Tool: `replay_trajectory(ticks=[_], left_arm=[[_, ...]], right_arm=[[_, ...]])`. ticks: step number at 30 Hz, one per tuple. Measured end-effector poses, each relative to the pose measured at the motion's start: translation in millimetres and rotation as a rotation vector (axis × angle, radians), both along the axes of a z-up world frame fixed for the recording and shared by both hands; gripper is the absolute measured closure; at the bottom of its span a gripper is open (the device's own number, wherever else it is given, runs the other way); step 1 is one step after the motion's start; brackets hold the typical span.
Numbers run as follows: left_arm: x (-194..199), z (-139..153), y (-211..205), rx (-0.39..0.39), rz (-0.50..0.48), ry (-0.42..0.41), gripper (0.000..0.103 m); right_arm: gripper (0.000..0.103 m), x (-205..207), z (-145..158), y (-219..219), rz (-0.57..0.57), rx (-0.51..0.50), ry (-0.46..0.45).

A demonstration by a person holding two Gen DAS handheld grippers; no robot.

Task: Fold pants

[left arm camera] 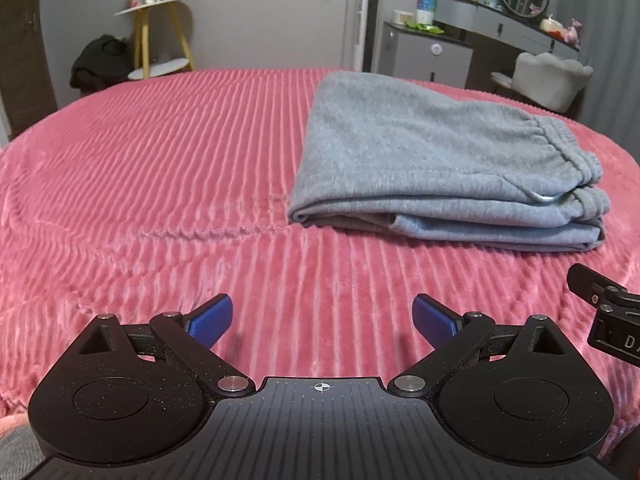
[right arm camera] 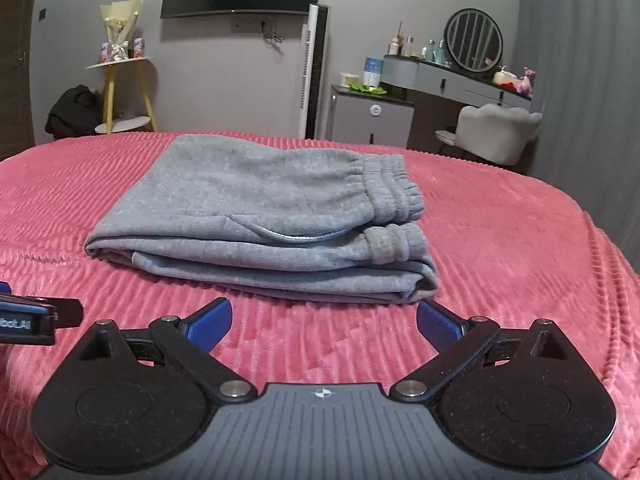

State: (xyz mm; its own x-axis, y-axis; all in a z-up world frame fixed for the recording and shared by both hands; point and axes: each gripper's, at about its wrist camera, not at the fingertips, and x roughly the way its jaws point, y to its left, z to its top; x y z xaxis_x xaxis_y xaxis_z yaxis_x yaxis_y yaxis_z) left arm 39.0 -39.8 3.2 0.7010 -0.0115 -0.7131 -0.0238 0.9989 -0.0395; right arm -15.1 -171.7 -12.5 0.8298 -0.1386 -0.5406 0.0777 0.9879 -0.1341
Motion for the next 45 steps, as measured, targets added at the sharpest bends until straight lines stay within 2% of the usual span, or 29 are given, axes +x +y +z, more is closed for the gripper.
replay_trajectory(ticks=[9,21,45], left_arm=[[7.3,-9.7,-10.1,0.042,-0.035,0.032,0.003],[6.9,-10.4,-12.4,0.041,-0.055,0.031,0.003],[6.6,-11.1,-15.2,0.039,-0.075,0.031,0.003]], right_arm=[[0.004,4.5,-6.1,-4.6,0.001,0.042,-0.020],[0.004,-0.2,-4.2,-8.2,-0.010,0.068,-0.043],[0.004,-0.1,-5.8,-4.0,-0.005,0.050,-0.039]])
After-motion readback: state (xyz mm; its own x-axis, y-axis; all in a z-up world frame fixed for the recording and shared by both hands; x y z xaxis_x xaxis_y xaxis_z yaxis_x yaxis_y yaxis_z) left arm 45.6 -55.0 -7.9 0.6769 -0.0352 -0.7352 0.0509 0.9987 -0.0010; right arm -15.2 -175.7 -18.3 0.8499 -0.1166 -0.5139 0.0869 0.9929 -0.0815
